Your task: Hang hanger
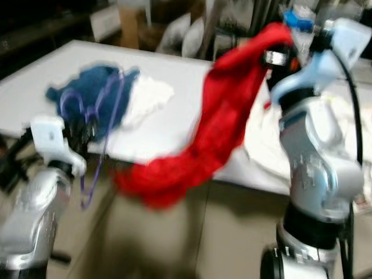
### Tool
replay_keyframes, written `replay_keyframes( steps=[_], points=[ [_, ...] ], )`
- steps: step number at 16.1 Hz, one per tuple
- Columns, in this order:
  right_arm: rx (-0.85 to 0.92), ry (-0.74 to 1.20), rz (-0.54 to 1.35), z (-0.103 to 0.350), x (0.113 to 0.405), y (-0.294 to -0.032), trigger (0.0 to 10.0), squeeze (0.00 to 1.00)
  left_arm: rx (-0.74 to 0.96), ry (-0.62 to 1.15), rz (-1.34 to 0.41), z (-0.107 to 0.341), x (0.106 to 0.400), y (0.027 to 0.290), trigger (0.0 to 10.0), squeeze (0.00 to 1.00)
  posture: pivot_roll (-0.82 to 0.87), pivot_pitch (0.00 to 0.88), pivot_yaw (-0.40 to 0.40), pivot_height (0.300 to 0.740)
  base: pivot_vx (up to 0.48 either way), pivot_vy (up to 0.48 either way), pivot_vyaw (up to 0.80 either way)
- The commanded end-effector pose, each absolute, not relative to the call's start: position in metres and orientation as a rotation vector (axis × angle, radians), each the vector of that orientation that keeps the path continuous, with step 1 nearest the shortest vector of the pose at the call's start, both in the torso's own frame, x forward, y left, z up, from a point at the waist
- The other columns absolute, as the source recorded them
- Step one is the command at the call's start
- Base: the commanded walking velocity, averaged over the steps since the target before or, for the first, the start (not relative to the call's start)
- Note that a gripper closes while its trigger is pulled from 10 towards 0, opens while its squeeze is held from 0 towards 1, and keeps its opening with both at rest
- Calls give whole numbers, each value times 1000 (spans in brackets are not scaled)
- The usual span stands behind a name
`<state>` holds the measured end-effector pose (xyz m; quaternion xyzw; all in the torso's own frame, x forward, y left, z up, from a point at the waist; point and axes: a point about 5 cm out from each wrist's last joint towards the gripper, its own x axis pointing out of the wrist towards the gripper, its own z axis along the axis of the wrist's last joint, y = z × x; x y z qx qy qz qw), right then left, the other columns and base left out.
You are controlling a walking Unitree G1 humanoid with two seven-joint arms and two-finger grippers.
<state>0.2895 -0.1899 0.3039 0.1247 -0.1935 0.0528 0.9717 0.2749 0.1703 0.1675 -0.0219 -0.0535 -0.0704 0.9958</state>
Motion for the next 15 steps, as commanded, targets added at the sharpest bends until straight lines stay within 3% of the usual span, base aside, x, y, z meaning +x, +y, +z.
replay_keyframes(
  steps=[1,6,9,11,13,15],
  points=[
    [232,-400,47,306,290,-201,10000,0,-44,-116,-167,172,277,162,10000,0,86,0,-9,740,405,0,788],
    [204,-391,90,311,316,-193,10000,0,-38,-116,-138,173,275,169,10000,0,102,0,-23,740,401,0,790],
    [161,-397,150,327,363,-177,10000,0,-28,-115,-111,173,274,175,10000,0,108,0,-28,740,393,0,788],
    [199,-471,169,373,394,-169,10000,0,-25,-113,-103,172,275,177,10000,0,115,0,-27,740,381,0,375],
    [225,-710,196,458,382,-165,10000,0,-22,-114,-102,174,275,178,10000,0,125,0,-37,740,345,0,0],
    [152,-863,169,496,367,-168,10000,0,-35,-124,-104,176,271,177,10000,0,135,0,-47,740,0,0,0]
  ],
)
